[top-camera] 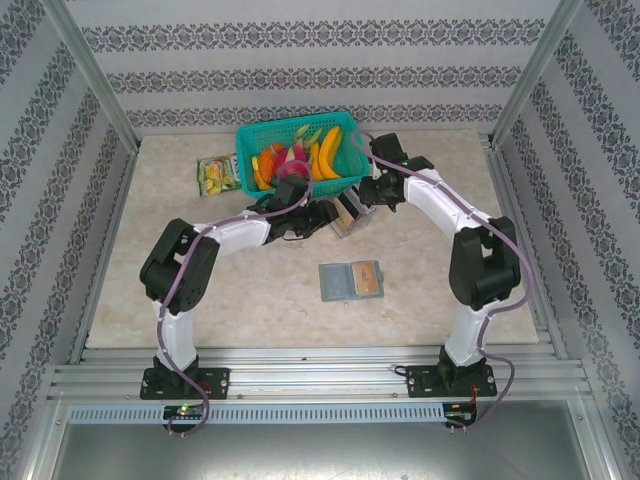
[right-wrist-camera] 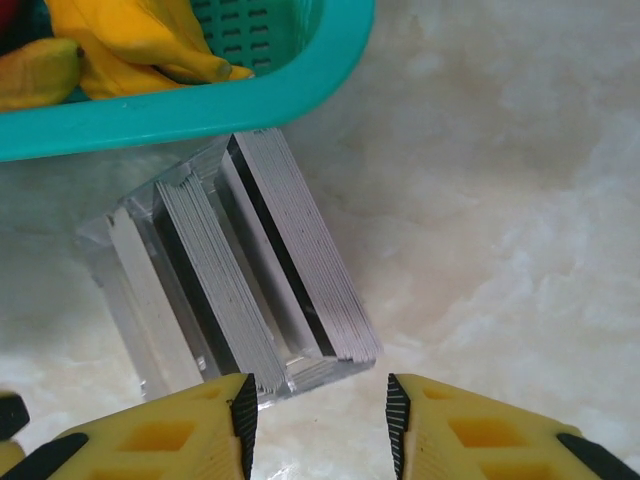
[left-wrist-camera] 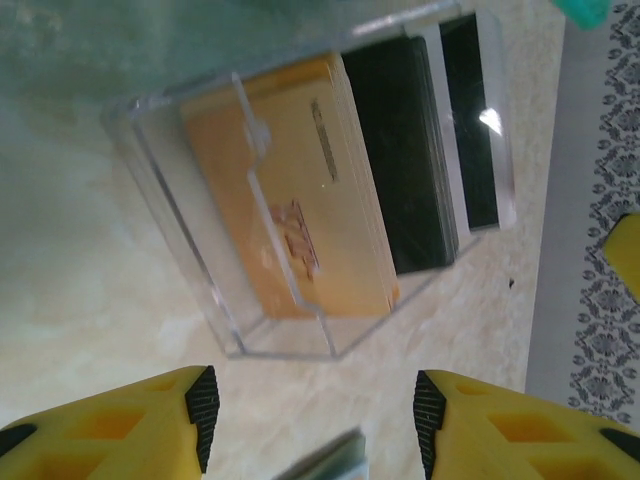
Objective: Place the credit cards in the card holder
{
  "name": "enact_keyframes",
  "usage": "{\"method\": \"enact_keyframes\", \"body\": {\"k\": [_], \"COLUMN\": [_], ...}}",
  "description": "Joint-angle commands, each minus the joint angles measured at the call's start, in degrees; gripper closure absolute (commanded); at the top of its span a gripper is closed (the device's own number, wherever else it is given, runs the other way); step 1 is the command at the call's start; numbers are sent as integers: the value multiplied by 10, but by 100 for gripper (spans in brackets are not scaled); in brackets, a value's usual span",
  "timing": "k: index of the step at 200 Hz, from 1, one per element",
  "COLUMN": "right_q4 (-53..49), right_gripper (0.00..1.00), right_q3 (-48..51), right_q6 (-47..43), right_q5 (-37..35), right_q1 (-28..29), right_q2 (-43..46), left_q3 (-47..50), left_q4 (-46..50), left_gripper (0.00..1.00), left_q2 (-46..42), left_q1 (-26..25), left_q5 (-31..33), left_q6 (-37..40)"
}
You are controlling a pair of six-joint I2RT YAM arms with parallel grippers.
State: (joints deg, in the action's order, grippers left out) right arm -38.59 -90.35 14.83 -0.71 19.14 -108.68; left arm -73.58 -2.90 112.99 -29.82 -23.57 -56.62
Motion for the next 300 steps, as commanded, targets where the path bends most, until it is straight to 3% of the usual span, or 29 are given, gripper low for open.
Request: {"method": "enact_keyframes", "body": {"k": [1,46,92,142,228,300], "right_q4": [-49,-47,-53,-27,-17,-35], "right_gripper": [59,55,55,54,54,53], "right_q3": [-43,-66,-78,-47,-37,-65], "right_q6": [-34,-51,-58,-44,-50,-92], "right_q5": [-33,-43,-34,-27,-12,-62], "right_q1": [8,13,17,15,13,30], "right_q2": [-26,-43,-58,-32,-33,-63], "left_q3": [-47,-125,-101,-56,-98,-90], "left_q4": [35,121,95,57,84,100], "left_gripper": [43,49,52,47,51,52], "left_q2": [37,88,74,15,77,101], "left_q1": [13,14,11,-31,-43,-46], "left_q5": [-12,18,26,130,151,157], "left_q6": [-1,0,-4,15,-11,-16]}}
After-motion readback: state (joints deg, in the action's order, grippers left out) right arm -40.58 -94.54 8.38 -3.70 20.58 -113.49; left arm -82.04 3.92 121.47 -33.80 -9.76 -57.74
